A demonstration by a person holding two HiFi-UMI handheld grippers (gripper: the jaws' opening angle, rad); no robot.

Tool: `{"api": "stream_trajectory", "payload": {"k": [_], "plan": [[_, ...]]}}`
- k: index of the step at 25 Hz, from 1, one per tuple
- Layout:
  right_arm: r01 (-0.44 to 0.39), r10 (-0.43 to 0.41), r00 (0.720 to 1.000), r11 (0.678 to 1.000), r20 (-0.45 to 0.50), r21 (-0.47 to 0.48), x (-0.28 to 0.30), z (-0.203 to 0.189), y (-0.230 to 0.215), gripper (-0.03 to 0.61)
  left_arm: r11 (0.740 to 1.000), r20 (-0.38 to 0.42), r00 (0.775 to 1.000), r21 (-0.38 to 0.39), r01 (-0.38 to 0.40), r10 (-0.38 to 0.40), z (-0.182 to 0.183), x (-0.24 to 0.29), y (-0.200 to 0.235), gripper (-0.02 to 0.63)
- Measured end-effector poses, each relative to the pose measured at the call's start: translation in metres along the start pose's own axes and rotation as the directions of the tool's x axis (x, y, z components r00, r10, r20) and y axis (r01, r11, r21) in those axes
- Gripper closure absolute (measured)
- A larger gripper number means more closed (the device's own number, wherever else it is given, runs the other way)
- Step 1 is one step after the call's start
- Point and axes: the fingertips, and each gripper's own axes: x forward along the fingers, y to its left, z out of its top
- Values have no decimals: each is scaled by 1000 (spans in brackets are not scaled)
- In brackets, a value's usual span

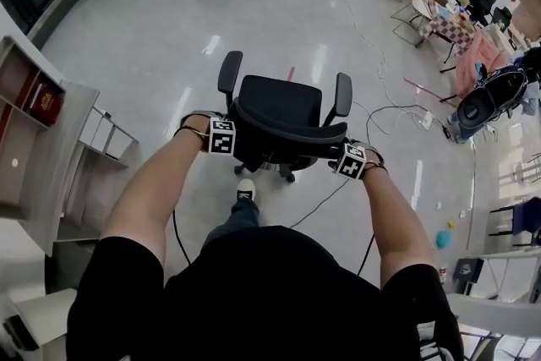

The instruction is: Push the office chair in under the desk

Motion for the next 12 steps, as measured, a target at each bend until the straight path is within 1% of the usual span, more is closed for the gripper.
{"api": "stream_trajectory", "payload": {"k": [5,8,12], "plan": [[18,-18,1000,1000,8,11,-8,5,29,341,1000,-7,1000,15,8,-8,-3,-6,-25,394],[16,-17,1000,1000,9,11,-11,11,46,344,1000,-3,1000,17,6,-6,-9,-9,-40,394],[6,-6,1000,1000,-1,7,-11,10,61,345,1000,3,1000,17,5,-5,-10,-8,-55,394]]}}
